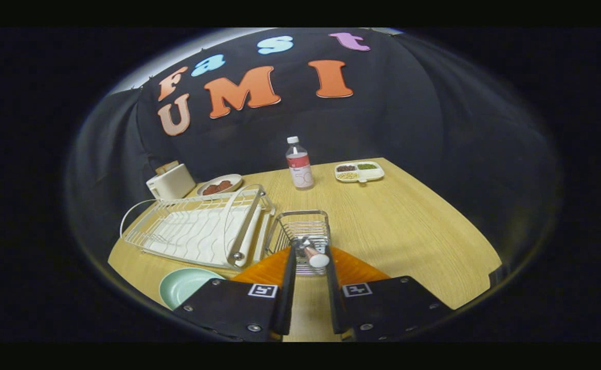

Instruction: Take the plate from the dish rack, then take the spoon from the basket and place it into the plate.

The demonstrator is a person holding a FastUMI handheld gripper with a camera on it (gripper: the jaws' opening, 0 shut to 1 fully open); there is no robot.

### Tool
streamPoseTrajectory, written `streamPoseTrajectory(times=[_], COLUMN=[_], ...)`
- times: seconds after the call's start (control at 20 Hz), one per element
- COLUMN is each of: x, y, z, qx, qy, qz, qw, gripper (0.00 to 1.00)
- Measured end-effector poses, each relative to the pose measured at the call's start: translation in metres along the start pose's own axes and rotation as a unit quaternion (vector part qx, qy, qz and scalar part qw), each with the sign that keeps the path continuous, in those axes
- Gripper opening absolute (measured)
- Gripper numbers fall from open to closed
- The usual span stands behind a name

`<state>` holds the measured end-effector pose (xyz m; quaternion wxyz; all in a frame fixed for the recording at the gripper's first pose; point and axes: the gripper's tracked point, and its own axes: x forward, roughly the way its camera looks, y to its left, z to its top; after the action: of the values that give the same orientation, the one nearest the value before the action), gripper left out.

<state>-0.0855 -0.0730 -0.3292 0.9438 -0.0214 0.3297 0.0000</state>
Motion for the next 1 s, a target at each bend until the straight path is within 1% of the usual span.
streamPoseTrajectory(times=[0.1,0.2,0.35,0.6,0.75,0.9,1.0], x=[0.004,0.004,-0.001,-0.022,-0.04,-0.066,-0.081], y=[0.002,0.008,0.011,0.014,0.015,0.024,0.029], z=[0.0,0.002,0.011,0.048,0.066,0.072,0.073], qx=[-0.014,-0.014,-0.002,-0.015,-0.037,-0.05,-0.048], qy=[-0.006,-0.008,-0.001,-0.016,-0.026,-0.024,-0.021], qz=[-0.004,0.004,0.012,0.021,0.025,0.049,0.067], qw=[1.0,1.0,1.0,1.0,0.999,0.997,0.996], gripper=[0.22,0.16,0.11,0.1,0.1,0.1,0.1])
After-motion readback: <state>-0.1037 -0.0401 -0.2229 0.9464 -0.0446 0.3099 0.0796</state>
